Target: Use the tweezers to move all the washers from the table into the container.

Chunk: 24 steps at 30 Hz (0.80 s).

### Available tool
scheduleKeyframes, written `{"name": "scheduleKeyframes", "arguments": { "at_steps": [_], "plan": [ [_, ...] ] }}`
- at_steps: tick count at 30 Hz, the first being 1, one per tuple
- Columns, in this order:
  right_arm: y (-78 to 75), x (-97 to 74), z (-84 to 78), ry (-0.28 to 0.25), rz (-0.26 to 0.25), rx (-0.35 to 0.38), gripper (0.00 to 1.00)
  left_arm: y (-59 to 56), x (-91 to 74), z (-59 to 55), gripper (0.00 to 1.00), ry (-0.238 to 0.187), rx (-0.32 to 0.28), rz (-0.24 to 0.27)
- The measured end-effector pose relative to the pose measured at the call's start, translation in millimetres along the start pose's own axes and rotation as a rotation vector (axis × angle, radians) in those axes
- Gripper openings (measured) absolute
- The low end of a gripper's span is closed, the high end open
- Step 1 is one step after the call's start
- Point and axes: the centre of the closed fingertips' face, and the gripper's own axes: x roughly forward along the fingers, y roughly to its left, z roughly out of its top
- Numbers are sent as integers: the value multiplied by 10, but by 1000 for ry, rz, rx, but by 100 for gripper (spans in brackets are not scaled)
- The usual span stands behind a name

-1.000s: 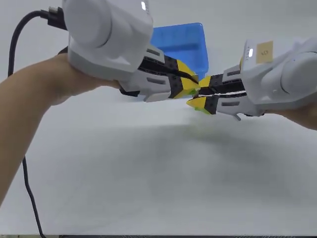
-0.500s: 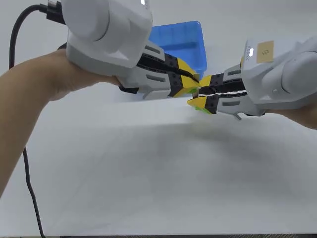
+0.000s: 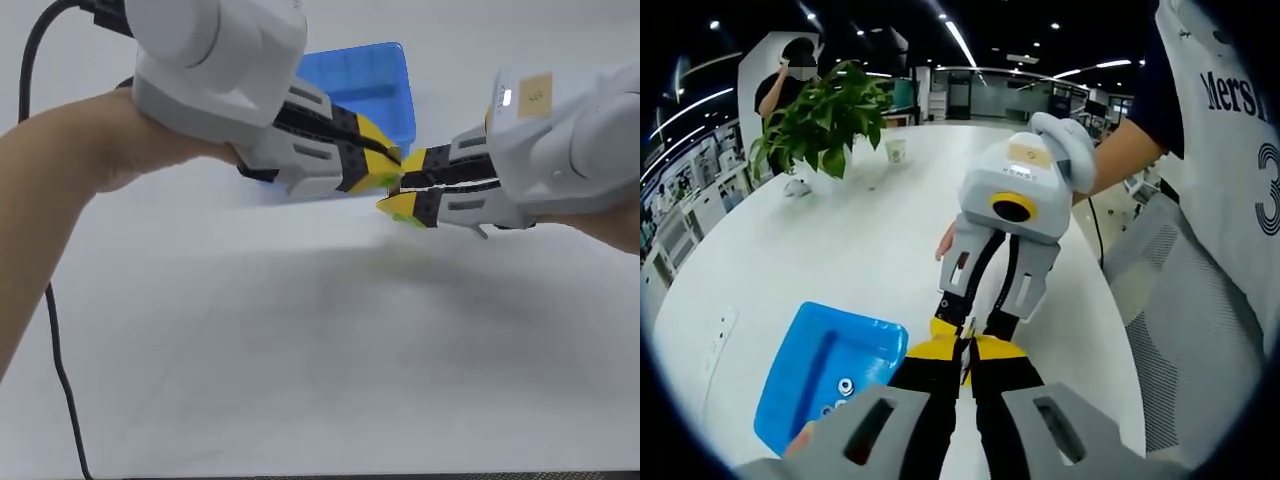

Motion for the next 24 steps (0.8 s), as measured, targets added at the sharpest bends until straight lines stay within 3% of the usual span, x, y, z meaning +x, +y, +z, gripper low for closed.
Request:
{"name": "scheduleKeyframes", "arguments": {
  "at_steps": [12,24],
  "plan": [
    [4,22,4,5,18,6,11,54,-1,-23,7,-1,-28,11],
    [64,2,57,7,24,2,11,-19,-43,-8,7,4,-13,5]
  ]
}}
